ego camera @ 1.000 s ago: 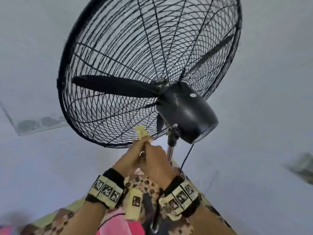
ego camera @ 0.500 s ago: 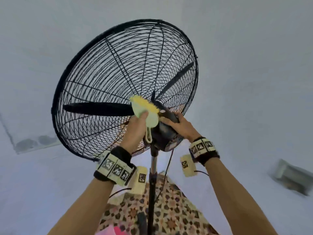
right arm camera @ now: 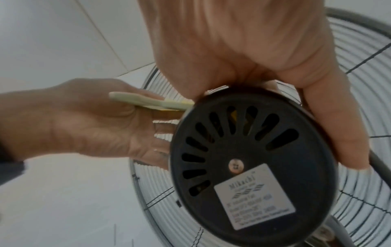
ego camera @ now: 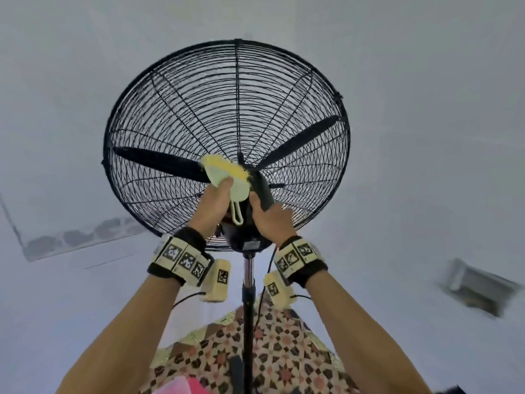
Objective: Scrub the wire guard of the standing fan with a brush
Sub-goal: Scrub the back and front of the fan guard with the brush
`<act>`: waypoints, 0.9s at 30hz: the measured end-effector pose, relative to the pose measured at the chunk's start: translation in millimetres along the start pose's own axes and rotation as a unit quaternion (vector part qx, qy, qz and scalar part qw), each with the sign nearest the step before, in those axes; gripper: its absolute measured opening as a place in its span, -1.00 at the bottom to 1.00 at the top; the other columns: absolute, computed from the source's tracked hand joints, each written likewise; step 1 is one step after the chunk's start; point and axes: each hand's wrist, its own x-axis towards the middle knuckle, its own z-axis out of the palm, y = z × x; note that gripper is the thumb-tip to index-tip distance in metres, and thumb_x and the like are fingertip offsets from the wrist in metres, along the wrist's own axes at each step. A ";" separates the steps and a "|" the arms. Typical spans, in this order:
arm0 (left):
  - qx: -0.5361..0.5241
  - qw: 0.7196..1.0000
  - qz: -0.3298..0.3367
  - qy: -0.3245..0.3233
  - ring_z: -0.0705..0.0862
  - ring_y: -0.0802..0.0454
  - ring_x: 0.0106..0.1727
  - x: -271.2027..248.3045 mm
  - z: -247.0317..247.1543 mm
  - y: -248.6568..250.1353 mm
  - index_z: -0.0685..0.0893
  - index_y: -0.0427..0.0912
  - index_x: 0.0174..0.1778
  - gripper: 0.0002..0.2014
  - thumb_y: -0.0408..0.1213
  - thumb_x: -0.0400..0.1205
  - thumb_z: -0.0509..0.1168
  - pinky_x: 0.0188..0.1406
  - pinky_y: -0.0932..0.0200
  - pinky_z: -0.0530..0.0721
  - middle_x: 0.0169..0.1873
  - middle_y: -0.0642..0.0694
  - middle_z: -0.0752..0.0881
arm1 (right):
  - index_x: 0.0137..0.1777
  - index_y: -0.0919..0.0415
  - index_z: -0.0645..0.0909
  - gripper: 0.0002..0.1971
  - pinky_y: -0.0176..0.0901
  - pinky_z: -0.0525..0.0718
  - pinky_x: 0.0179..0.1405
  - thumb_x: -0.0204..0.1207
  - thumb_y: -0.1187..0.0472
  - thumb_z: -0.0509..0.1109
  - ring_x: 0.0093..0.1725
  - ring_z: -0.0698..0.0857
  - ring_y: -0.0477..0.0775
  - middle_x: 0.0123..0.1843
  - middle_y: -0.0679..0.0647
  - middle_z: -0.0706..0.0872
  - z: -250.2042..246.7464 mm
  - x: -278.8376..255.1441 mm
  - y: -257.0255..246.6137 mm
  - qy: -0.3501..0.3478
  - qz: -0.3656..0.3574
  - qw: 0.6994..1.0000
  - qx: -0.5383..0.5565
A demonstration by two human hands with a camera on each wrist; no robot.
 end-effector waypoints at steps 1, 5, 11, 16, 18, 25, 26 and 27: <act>0.040 0.999 0.017 -0.008 0.67 -0.15 0.12 1.0 4.1 2.0 0.63 -0.15 0.22 -0.68 0.03 0.85 0.17 0.11 0.05 0.56 0.18 -0.18 0.73 | 0.63 0.38 0.37 -0.05 0.13 0.36 0.61 0.65 -0.50 -0.05 0.62 0.37 0.38 0.61 0.45 0.41 -5.6 -0.3 1.3 -0.013 -0.021 1.000 -0.016; 0.192 0.978 0.059 -0.051 0.66 -0.22 0.12 2.5 29.5 10.1 0.64 -0.28 0.05 -0.61 0.02 0.84 0.17 0.09 0.06 0.52 0.08 -0.26 0.71 | 0.24 0.31 0.63 -0.27 -0.03 0.62 0.31 0.71 -0.38 0.00 0.11 0.63 0.18 0.25 0.30 0.66 -63.9 23.7 4.9 0.126 -0.092 0.987 -0.024; 0.353 0.929 0.093 -0.064 0.15 -0.36 0.76 13.1 62.6 -11.4 0.61 -0.21 0.54 -0.37 0.20 0.75 0.10 0.68 -0.46 0.17 0.66 -0.35 0.40 | 0.80 0.15 0.04 0.10 0.30 0.20 0.71 0.48 -0.57 0.26 0.78 0.06 0.27 0.80 0.23 0.08 -187.8 108.1 -5.9 0.285 -0.110 0.951 0.053; 0.371 0.923 0.098 -0.018 -0.08 -0.28 0.82 5.4 76.8 -13.8 0.50 -0.18 0.66 -0.32 0.19 0.71 0.11 0.70 -0.51 0.05 0.77 -0.20 0.25 | 0.78 0.03 0.12 0.17 0.36 0.25 0.70 0.32 -0.69 0.27 0.73 0.24 0.31 0.76 0.16 0.26 -211.5 147.4 14.4 0.201 -0.155 0.966 0.058; 0.392 0.915 0.098 -0.001 -0.10 -0.31 0.82 3.0 81.0 -13.9 0.48 -0.23 0.66 -0.35 0.15 0.76 0.14 0.71 -0.49 -0.02 0.79 -0.18 0.23 | 0.72 -0.01 0.21 0.13 0.38 0.30 0.67 0.29 -0.72 0.26 0.66 0.29 0.31 0.68 0.16 0.36 -207.1 149.9 21.4 0.233 -0.167 0.956 0.061; 0.502 0.847 0.174 0.017 0.00 -0.24 0.83 3.7 113.5 -28.3 0.68 -0.28 0.52 -0.27 0.16 0.74 -0.11 0.77 -0.21 -0.21 0.78 -0.08 0.30 | 0.66 0.03 0.26 0.09 0.31 0.46 0.49 0.31 -0.72 0.23 0.52 0.38 0.26 0.57 0.17 0.43 -201.1 104.8 29.8 0.328 -0.165 0.930 0.023; 0.498 0.846 0.189 0.015 0.02 -0.25 0.83 4.9 117.7 -32.4 0.71 -0.28 0.48 -0.23 0.16 0.68 -0.14 0.77 -0.18 -0.21 0.76 -0.08 0.36 | 0.64 0.03 0.30 0.07 0.20 0.45 0.47 0.31 -0.71 0.26 0.48 0.40 0.23 0.53 0.15 0.46 -202.6 96.3 32.0 0.343 -0.174 0.923 0.024; 0.495 0.845 0.204 0.014 0.04 -0.26 0.82 4.5 121.5 -35.8 0.73 -0.29 0.44 -0.23 0.14 0.65 -0.13 0.77 -0.17 -0.20 0.73 -0.10 0.41 | 0.62 0.04 0.36 0.04 0.09 0.42 0.45 0.32 -0.69 0.28 0.46 0.41 0.19 0.51 0.13 0.50 -203.4 87.6 36.7 0.359 -0.185 0.914 0.030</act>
